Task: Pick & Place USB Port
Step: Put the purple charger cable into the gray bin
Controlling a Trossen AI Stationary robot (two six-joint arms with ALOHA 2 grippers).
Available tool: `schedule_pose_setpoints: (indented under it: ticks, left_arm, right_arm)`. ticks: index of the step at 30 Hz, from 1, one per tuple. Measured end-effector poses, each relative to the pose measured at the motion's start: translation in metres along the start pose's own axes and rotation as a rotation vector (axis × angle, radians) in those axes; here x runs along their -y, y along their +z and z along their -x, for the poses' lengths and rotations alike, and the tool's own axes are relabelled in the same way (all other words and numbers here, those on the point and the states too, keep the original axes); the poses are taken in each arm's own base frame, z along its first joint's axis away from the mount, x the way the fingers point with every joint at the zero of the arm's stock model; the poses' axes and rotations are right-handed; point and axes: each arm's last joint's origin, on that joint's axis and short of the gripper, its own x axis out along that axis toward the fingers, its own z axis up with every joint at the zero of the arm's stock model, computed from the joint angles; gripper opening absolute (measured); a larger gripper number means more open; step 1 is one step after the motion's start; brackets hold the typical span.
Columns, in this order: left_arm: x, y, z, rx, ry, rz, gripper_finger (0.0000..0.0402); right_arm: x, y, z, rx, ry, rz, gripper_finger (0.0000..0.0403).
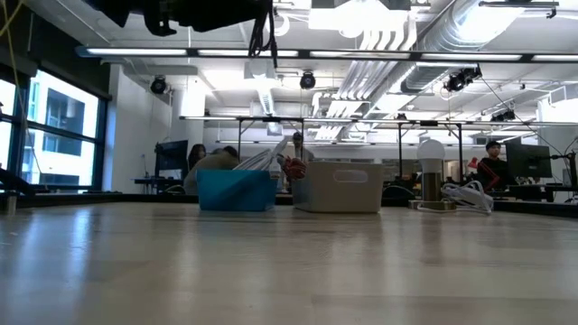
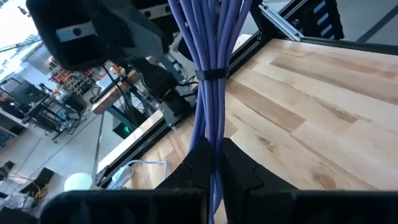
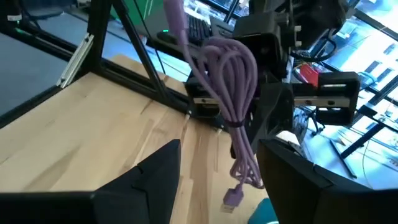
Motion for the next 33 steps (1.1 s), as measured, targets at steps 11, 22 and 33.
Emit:
schedule_pose_setpoints:
  ticks: [11,22,33]
  left_arm:
    - [-0.001,0.001,0.0,0.015,0.008,-0.008,0.0007]
    - [0.001,0.0,0.0,0.001,-0.019,-0.02,0.0007]
    - [0.001,0.0,0.0,0.0,-0.017,-0.024,0.0007]
  right_arm:
    - [0.004,-0.02,-0.034,0.026,0.064,0.048,0.0204]
    - [0.012,0.002,-0.037,0.096,0.044,0.063,0.0204]
    - [0.011,0.002,-0.037,0.105,0.069,0.064,0.0204]
